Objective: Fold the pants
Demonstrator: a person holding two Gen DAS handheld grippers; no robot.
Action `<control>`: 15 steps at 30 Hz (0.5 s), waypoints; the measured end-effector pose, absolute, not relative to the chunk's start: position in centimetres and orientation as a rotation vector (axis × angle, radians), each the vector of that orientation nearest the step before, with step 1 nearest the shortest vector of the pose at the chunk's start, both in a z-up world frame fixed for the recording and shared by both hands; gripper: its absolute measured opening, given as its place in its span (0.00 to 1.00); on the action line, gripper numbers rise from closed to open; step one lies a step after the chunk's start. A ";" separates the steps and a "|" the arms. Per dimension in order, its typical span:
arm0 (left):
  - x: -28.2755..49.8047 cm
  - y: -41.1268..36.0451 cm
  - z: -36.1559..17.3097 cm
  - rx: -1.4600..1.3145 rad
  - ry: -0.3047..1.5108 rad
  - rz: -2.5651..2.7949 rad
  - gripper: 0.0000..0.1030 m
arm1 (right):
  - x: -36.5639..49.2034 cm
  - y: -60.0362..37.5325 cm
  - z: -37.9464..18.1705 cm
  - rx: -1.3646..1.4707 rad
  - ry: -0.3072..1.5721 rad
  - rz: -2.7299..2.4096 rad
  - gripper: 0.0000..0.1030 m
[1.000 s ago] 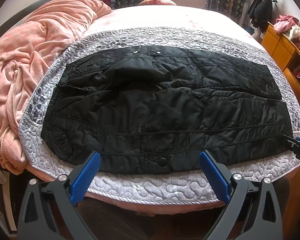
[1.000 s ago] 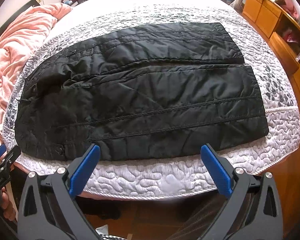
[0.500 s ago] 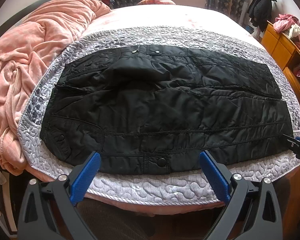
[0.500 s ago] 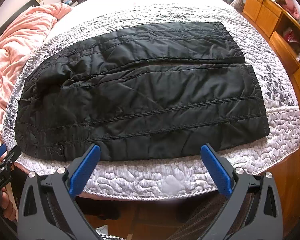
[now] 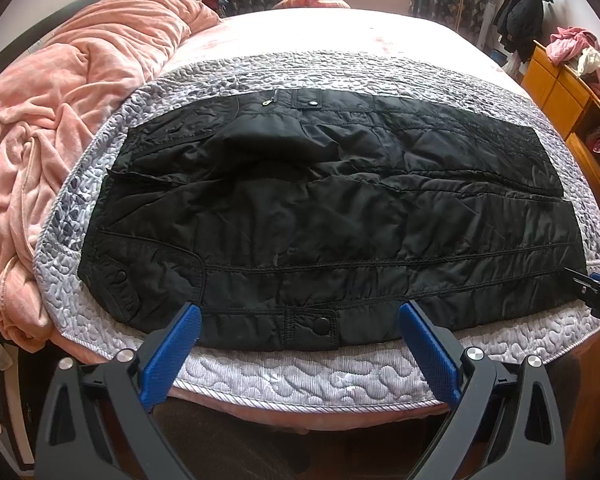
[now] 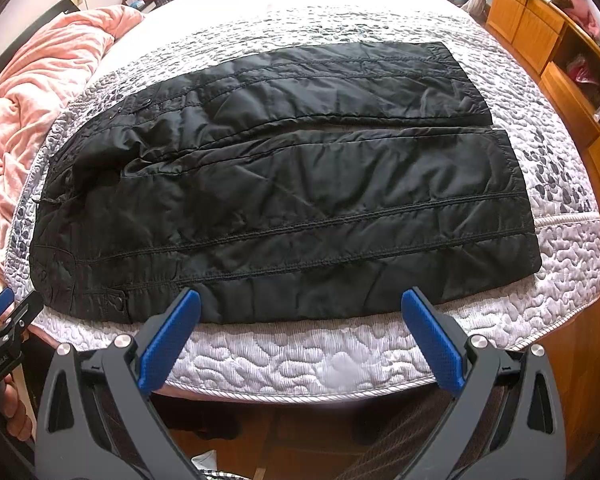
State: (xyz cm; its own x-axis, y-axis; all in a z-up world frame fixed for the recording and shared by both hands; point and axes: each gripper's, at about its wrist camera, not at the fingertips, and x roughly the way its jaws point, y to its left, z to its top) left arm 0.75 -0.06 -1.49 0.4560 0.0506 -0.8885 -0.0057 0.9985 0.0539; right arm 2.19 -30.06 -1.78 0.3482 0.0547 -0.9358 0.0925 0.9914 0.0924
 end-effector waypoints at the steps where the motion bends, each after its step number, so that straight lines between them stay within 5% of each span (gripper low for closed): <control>1: 0.8 -0.1 -1.5 0.046 1.097 0.034 0.96 | 2.2 -30.1 -1.8 0.137 1.216 -0.025 0.97; 15: 0.9 -0.1 -1.5 0.048 1.099 0.035 0.96 | 2.2 -30.1 -1.8 0.138 1.218 -0.025 0.97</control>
